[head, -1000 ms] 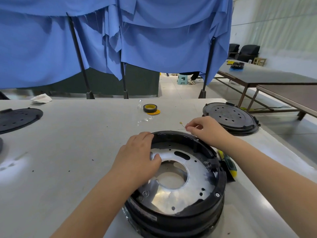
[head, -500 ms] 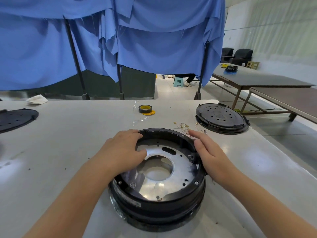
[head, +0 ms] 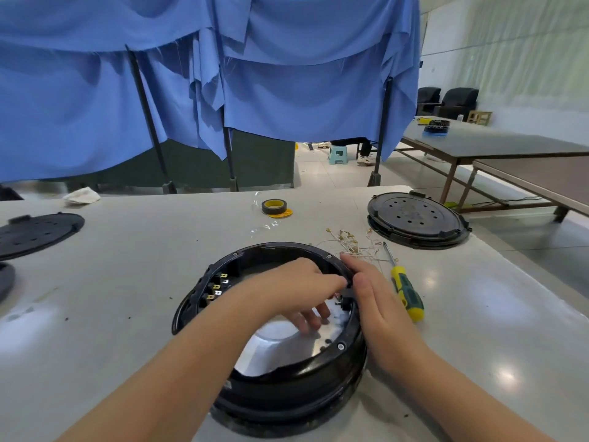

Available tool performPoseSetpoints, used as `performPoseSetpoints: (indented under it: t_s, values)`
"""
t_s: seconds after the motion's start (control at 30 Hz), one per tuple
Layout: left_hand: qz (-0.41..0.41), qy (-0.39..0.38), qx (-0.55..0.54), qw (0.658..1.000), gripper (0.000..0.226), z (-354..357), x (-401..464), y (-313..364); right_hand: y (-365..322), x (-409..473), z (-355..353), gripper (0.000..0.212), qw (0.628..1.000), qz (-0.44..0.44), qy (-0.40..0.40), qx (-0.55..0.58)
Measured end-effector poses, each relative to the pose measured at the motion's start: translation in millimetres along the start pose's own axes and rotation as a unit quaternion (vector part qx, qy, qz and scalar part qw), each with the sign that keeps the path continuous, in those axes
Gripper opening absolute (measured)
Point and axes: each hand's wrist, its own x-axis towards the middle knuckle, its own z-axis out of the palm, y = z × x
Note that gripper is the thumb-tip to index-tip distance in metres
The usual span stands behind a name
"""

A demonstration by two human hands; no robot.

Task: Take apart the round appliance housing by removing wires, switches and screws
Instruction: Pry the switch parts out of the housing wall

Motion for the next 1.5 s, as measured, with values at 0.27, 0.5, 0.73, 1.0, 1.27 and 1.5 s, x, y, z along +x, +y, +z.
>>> performPoseSetpoints:
  t_s: [0.27,0.5,0.73,1.0,1.27,1.5]
  values:
    - [-0.027,-0.032,-0.011,0.999,0.05,13.1,22.9,0.9,8.8,-2.2,0.0,0.055,0.999,0.037,-0.022,0.01]
    - [-0.006,-0.024,-0.023,0.999,0.055,20.4,27.5,-8.0,10.7,-1.1,-1.0,0.066,0.998,0.055,-0.037,0.004]
    - [-0.002,-0.023,-0.031,0.999,0.057,21.9,30.1,-8.7,10.4,-2.5,-1.7,0.065,0.998,0.059,-0.037,0.003]
    - [-0.022,-0.036,-0.058,0.997,0.059,23.1,37.7,-11.5,12.5,-1.6,-1.7,0.061,0.998,0.052,-0.036,-0.008]
    - [-0.042,-0.06,-0.105,0.992,0.054,20.5,40.8,-11.6,12.2,-1.1,-2.0,0.059,0.998,0.05,-0.031,-0.004]
    - [-0.035,-0.04,-0.109,0.993,0.05,20.9,44.5,-14.2,12.9,-0.7,-2.3,0.058,0.998,0.047,-0.032,-0.003]
